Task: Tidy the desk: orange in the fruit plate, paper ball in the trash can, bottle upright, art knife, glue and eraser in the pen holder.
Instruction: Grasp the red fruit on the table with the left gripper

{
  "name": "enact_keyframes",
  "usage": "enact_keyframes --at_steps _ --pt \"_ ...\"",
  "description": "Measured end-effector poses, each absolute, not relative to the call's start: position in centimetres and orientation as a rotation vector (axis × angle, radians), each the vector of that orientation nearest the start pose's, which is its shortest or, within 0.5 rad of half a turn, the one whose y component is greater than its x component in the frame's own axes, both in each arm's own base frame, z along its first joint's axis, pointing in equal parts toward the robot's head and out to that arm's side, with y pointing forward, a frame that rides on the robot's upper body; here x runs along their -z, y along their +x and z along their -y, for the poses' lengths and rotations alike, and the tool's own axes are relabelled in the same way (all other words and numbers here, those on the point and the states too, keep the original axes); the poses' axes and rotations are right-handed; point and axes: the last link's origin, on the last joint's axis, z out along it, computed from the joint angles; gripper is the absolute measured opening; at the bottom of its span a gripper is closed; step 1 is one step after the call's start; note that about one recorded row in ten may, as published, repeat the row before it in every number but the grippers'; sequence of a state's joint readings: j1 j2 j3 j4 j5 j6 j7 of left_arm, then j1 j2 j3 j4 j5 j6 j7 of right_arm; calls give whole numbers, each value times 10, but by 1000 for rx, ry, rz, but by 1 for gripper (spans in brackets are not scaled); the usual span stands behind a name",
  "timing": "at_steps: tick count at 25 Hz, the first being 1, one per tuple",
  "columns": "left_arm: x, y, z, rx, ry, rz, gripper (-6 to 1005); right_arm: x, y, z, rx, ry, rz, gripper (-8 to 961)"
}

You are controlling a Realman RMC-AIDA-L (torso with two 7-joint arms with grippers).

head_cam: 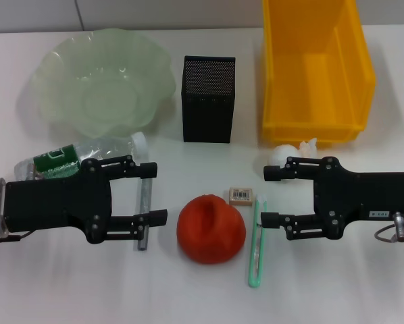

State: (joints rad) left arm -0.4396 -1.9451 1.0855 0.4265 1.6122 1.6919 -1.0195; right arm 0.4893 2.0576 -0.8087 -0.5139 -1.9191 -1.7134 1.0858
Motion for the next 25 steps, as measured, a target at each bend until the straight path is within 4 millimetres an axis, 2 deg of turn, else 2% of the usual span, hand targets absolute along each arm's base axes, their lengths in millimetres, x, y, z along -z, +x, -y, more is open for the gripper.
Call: enact_keyframes --at_steps 15,25 --pt "4 -278 -277 892 -2880 302 784 22 261 -286 -857 -2907 -322 775" --pt "19 -270 -285 810 -2942 275 785 20 266 -286 -835 -2897 -336 775"
